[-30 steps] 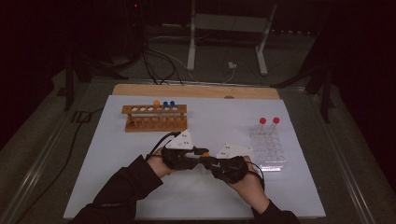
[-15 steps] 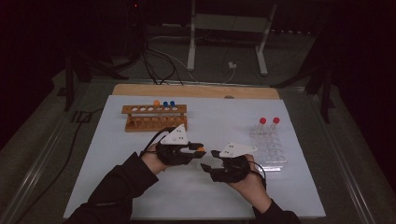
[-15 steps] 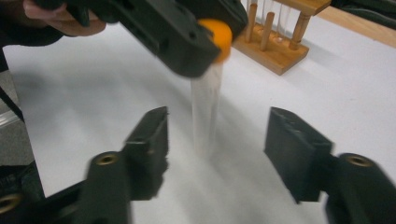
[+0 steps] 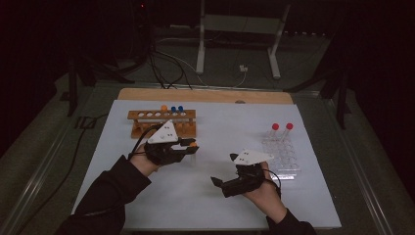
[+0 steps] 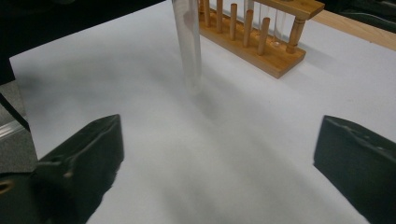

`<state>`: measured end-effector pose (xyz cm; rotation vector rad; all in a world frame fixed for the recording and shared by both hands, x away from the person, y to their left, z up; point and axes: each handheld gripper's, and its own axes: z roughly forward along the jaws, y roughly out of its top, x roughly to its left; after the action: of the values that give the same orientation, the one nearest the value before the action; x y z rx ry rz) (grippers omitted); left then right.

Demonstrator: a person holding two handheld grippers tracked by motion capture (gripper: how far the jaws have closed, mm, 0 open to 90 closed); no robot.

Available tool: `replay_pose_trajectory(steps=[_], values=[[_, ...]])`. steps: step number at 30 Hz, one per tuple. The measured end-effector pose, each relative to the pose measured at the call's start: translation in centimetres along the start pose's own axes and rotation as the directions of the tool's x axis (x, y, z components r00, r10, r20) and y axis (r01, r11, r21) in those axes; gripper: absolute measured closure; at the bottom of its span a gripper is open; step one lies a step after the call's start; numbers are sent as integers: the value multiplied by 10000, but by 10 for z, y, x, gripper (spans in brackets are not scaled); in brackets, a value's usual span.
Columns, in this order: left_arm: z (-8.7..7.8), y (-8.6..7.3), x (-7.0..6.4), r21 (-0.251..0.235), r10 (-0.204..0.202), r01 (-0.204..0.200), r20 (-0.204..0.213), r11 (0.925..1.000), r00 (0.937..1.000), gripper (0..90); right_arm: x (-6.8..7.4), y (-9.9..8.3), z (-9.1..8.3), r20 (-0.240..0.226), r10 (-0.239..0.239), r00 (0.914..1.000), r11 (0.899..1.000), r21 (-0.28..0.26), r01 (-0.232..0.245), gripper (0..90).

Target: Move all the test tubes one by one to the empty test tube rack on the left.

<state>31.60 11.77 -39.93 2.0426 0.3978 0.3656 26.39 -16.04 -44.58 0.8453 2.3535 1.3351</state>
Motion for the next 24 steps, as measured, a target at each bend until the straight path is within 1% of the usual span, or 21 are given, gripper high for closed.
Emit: replay_pose_trajectory(steps=[2, 5, 6, 8, 10, 13, 15, 16, 18, 19, 22, 24], values=[[-4, -2, 5, 19, -123, 123, -194, 9999, 9997, 718, -1, 0, 0, -4, 46, 10000, 10000, -21, -46, 12], [-10, -4, 11, 85, -181, 186, -493, 9998, 9986, 718, -1, 0, -2, 43, -5, 10000, 9999, -105, 5, 0], [-12, -5, 13, 121, -173, 181, -636, 9998, 9978, 718, -1, 1, -3, 47, 8, 10000, 9999, -153, -7, 0], [-16, -7, 18, 98, -302, 311, -801, 9995, 9963, 718, -1, 1, -4, 66, 22, 10000, 9998, -191, -20, 0], [-20, -9, 24, 122, -379, 394, -1051, 9991, 9937, 718, -1, 1, -5, 70, 78, 9999, 9996, -289, -76, 0], [-26, -11, 32, 135, -500, 523, -1358, 9985, 9895, 718, -2, 2, -6, 44, 41, 10000, 9996, -290, -39, 0], [-30, -12, 37, 148, -552, 583, -1623, 9982, 9852, 718, -2, 2, -6, 17, 76, 10000, 9995, -293, -75, 0], [-32, -12, 40, 118, -623, 652, -1669, 9978, 9840, 718, -2, 2, -6, 36, 71, 10000, 9995, -314, -69, 0], [-36, -12, 46, 73, -693, 721, -1939, 9974, 9786, 718, -2, 2, -6, 14, 59, 10000, 9995, -315, -58, 0], [-39, -12, 49, 31, -760, 782, -2009, 9969, 9767, 718, -2, 2, -7, 34, 51, 10000, 9995, -318, -50, 0], [-45, -10, 57, -43, -830, 844, -2390, 9964, 9675, 718, -3, 2, -7, 24, 65, 10000, 9993, -357, -64, 0], [-49, -9, 63, -87, -904, 914, -2645, 9958, 9601, 718, -3, 2, -8, 17, 101, 9999, 9992, -390, -101, 0]])
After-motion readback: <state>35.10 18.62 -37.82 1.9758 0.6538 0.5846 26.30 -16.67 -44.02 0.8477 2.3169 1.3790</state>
